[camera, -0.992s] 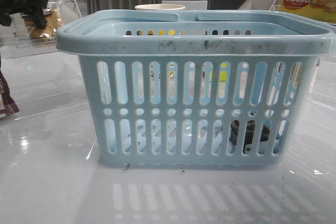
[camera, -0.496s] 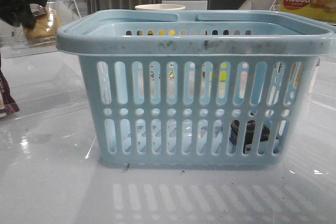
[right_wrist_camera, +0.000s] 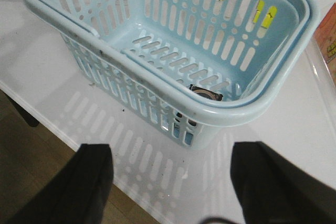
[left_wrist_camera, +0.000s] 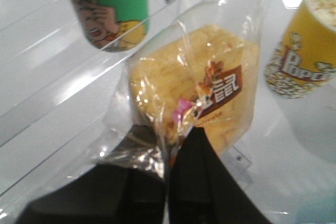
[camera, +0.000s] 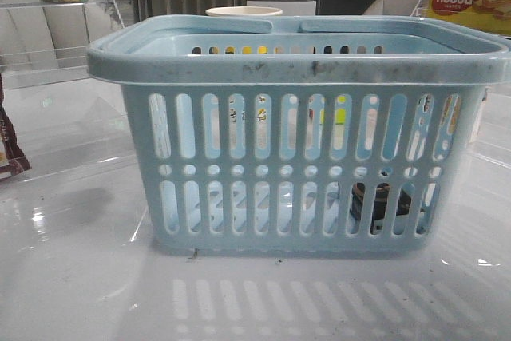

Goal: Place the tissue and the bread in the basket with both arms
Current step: 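Carry the bread roll over the basket and release it inside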

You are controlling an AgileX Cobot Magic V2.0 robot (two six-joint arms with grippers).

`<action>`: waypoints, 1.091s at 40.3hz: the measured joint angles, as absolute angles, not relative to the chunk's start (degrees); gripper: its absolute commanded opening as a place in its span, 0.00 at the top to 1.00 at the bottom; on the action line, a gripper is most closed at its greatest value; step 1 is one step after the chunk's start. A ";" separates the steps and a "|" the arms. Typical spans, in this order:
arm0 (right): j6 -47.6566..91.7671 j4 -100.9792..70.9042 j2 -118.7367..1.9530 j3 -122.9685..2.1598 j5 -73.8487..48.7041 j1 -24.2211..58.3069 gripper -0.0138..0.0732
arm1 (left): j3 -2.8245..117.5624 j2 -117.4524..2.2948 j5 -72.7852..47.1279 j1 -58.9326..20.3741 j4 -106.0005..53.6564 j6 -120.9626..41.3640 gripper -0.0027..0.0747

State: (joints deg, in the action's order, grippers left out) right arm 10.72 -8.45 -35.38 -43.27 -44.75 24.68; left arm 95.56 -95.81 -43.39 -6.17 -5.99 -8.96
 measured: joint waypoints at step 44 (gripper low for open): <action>10.72 -8.45 -35.38 -43.27 -44.75 24.68 0.19 | 89.05 -100.06 -45.06 -35.41 -7.80 -11.88 0.45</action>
State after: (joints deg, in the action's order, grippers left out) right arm 10.72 -8.45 -35.38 -43.27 -44.75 24.68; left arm 89.05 -100.06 -45.06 -35.41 -7.80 -11.88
